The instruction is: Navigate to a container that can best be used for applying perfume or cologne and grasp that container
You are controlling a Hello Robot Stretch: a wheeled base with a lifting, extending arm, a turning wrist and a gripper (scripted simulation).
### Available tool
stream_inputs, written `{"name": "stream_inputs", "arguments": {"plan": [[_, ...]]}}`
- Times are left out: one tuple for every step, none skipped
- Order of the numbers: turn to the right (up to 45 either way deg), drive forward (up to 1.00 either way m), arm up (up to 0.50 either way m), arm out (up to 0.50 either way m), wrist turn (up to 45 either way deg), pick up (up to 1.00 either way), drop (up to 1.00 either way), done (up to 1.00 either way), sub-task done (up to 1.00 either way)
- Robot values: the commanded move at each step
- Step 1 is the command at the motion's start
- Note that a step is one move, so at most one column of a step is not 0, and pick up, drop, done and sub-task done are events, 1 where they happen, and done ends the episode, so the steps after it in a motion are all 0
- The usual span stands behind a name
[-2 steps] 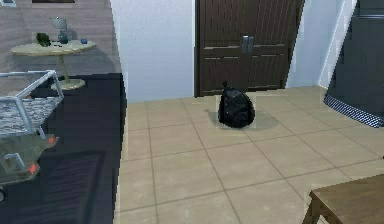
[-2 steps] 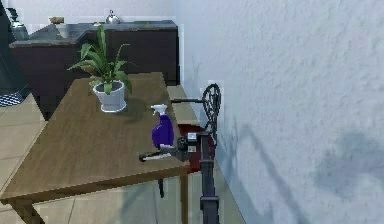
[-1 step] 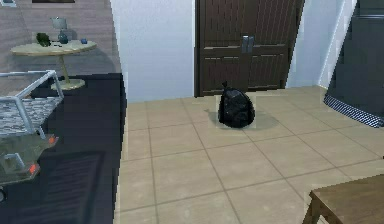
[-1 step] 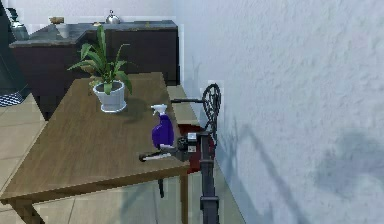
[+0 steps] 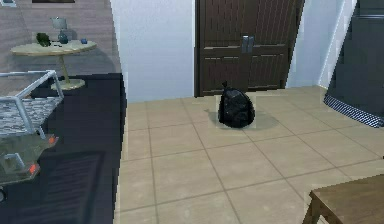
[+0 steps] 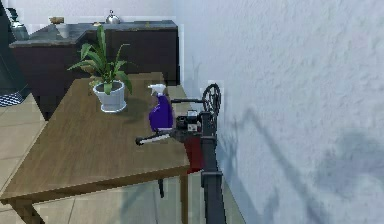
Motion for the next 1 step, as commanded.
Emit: {"name": "stream_inputs", "arguments": {"plan": [[0.0,0.00,0.00,0.00,0.0,0.00,0.00,1.00,0.00]]}}
